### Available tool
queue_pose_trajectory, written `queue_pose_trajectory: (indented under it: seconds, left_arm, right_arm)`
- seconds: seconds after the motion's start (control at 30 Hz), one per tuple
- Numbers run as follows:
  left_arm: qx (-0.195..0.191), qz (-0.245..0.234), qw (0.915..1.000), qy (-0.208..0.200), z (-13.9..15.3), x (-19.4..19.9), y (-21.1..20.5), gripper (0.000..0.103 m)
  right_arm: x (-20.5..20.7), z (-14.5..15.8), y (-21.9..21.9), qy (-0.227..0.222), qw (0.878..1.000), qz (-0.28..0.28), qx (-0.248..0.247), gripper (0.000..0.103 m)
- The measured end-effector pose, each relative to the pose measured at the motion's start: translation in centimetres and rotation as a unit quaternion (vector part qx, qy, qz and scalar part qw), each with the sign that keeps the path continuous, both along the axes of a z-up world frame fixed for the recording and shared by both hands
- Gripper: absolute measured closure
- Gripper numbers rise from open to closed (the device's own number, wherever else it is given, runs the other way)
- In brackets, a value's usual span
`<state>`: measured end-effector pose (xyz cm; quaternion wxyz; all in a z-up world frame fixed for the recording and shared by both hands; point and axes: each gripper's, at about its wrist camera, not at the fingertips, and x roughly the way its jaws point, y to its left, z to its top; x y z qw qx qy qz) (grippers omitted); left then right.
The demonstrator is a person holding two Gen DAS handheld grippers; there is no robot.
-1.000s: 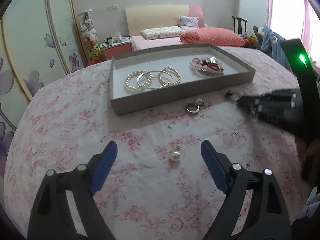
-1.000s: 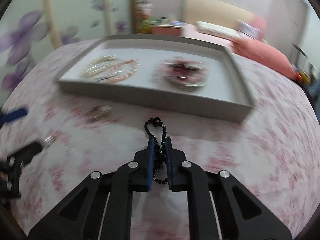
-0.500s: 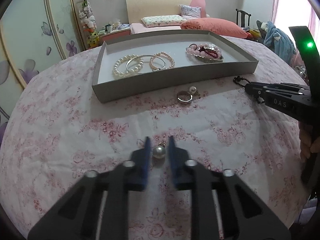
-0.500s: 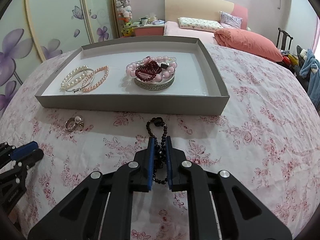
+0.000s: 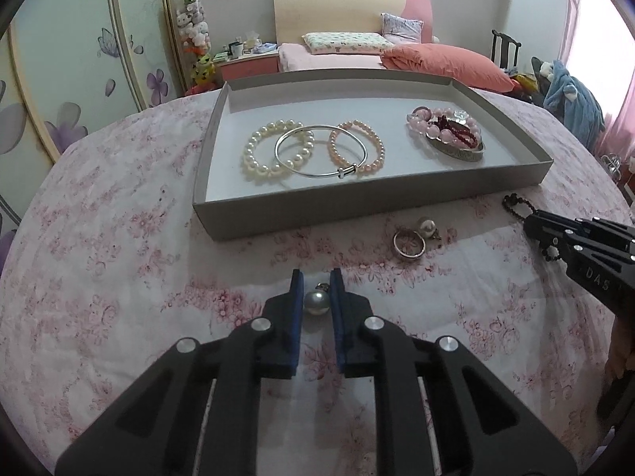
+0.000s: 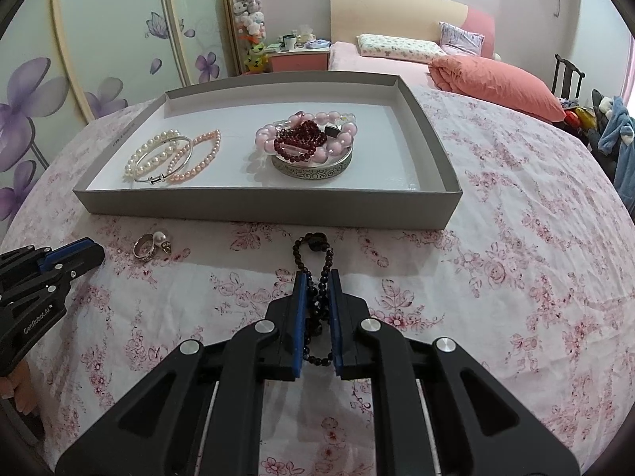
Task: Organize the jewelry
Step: 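Grasp the pearl earring with the left tool while the right tool holds the black bracelet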
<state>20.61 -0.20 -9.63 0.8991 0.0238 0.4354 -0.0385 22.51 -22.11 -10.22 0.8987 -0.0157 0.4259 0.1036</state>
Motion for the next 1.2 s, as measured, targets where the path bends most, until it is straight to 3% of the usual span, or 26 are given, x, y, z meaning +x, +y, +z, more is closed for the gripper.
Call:
queue_pose_trajectory:
  seconds: [1.2]
  left_arm:
    - [-0.003, 0.001, 1.0, 0.0, 0.08, 0.01, 0.01, 0.087]
  right_arm:
    - [0.16, -0.01, -0.26, 0.003, 1.0, -0.001, 0.011, 0.091]
